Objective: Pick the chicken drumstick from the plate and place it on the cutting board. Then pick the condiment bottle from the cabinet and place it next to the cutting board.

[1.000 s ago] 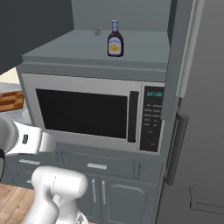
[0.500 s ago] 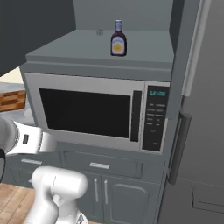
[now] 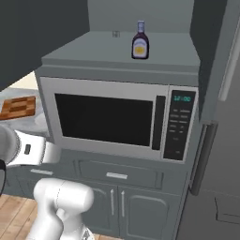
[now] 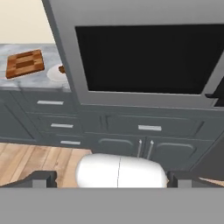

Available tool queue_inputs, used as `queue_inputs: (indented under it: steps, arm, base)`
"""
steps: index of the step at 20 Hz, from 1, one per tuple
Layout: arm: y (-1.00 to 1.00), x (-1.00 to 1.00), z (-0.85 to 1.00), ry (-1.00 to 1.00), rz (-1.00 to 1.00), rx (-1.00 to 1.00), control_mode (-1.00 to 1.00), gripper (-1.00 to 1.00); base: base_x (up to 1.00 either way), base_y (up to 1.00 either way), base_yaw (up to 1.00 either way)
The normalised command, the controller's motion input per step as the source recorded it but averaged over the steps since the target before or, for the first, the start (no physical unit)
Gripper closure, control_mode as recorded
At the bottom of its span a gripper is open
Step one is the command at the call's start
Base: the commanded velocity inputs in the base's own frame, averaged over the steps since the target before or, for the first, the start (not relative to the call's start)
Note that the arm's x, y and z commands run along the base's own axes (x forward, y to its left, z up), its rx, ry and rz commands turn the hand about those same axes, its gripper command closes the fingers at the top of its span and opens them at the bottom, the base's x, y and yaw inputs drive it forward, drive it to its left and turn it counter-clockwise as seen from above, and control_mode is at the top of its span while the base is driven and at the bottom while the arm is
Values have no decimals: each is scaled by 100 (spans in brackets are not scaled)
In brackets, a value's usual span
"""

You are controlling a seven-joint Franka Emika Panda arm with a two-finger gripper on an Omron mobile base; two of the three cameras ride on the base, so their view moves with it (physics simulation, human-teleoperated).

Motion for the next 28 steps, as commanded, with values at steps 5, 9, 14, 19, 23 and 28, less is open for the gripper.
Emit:
queue_inputs:
  steps: [5,9,14,19,23,28]
  arm:
    - [0,0,0,0,0,0,100,-100]
    - [0,0,0,0,0,0,100,-100]
    - [0,0,0,0,0,0,100,-100]
    - [0,0,0,0,0,0,100,-100]
    - [0,0,0,0,0,0,100,-100]
    - [0,0,0,0,0,0,100,-100]
  base:
    - [-14,59,0]
    - [-16,59,0]
    - [-19,58,0]
    - [-16,58,0]
    - [-13,57,0]
    - [-8,58,0]
